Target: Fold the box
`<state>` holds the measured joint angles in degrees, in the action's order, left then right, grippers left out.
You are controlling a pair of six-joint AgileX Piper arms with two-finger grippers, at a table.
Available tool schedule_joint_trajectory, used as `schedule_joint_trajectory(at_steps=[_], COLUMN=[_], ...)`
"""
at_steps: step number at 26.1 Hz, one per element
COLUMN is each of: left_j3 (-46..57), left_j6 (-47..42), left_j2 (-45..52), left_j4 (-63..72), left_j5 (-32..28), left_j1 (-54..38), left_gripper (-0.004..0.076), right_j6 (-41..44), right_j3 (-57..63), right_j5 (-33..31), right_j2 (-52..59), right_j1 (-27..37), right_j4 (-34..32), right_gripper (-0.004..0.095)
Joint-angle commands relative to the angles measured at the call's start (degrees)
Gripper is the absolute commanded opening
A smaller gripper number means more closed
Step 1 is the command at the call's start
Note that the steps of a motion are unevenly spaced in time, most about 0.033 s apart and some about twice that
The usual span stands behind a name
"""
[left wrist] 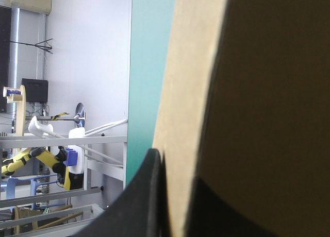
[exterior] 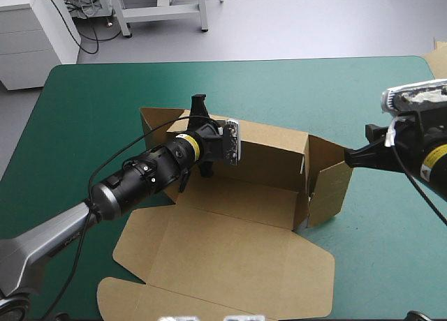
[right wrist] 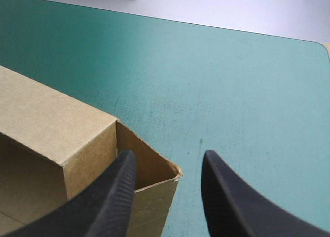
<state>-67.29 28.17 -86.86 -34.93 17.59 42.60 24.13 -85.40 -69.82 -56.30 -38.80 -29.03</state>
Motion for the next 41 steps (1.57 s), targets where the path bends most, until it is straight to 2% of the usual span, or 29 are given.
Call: schedule_joint_trajectory(at_steps=[1, 5, 9, 18, 21, 27, 33, 41], left_j3=[-0.7, -0.7, -0.7, -0.7, -0.7, -0.7, -0.7, -0.7], left_j6=[-1.4, -1.4, -1.4, -1.4, -1.4, -1.4, -1.4, -1.1], left_j2=[1.6, 1.6, 1.6, 1.6, 1.6, 1.6, 1.6, 1.4], left_j4=[2.1, 2.1, 2.1, 2.1, 2.1, 2.1, 1.9, 1.6], left_j5=[3.2, 3.2, 3.2, 3.0, 2.8, 2.2, 1.8, 1.7], left_j1=[-0.1, -0.1, -0.1, -0.1, -0.1, -0.1, -0.1, -0.1], left_gripper=[-0.0008, -0.0008, -0.0008, -0.0008, -0.0008, -0.0008, -0.0008, -0.0008], right_j6=[-0.9, -1.1, -5.6, -24.5, -28.6, -34.0, -35.2, -35.2], right_j3=[-4.9, -8.7, -12.6, -17.2, -17.2, -17.2, -16.7, -8.6], right_j5=[0.2, -0.9, -0.9, -0.3, -0.1, 0.1, -1.9, -1.9], right_j2=[-3.1, -7.3, -11.4, -23.5, -27.3, -33.8, -37.6, -34.5], right_j1=[0.0, 1.9, 8.3, 28.1, 31.4, 33.1, 33.1, 33.1], right_j4=[-4.2, -4.2, 2.0, 28.6, 33.5, 35.5, 39.5, 45.3], right_gripper=[0.0393, 0.0393, 0.0393, 0.0393, 0.0393, 0.0393, 0.0393, 0.0393])
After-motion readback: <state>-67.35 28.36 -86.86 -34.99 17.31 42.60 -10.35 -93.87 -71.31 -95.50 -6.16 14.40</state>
